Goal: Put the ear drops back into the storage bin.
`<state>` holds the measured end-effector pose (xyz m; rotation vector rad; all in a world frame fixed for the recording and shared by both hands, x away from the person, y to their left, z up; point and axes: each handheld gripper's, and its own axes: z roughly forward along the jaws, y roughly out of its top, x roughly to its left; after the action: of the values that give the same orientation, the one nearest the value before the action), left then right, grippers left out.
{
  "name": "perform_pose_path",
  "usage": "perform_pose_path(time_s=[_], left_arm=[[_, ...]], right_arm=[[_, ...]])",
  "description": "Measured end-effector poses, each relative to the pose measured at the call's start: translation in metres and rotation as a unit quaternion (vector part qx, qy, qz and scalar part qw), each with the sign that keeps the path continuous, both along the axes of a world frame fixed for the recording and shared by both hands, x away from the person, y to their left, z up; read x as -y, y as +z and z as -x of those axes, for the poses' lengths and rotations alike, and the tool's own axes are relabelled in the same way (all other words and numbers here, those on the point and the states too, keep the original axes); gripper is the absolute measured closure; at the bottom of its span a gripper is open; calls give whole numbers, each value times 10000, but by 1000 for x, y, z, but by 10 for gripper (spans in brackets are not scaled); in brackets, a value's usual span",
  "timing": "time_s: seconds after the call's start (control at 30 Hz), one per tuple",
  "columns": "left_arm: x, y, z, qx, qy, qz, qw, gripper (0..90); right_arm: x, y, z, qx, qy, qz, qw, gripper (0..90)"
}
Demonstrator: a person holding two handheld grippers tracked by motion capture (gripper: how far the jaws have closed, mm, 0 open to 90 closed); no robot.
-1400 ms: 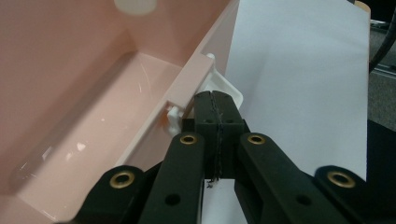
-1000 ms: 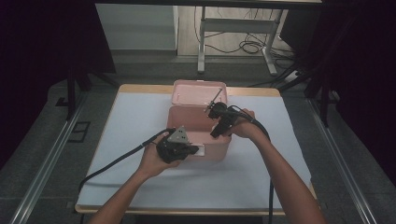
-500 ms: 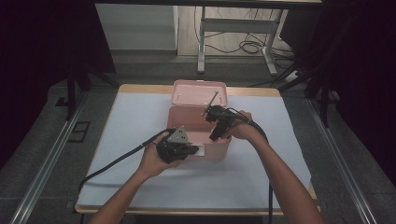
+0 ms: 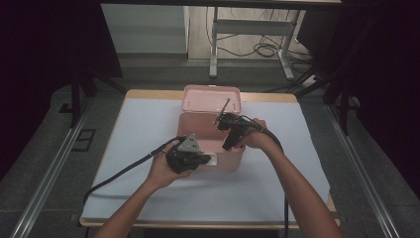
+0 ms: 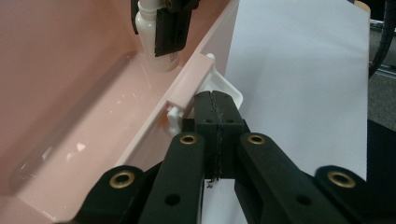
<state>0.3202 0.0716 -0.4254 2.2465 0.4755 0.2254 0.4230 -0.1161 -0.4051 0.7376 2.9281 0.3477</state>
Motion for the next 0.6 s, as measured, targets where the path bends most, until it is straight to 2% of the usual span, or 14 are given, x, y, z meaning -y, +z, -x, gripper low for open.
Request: perform_pose_path(time_s=[0.6], left_arm=[[0, 0, 0, 2, -8, 12, 10000, 900]], right_arm=[[-4, -8, -2, -123, 145, 214, 9996, 599]])
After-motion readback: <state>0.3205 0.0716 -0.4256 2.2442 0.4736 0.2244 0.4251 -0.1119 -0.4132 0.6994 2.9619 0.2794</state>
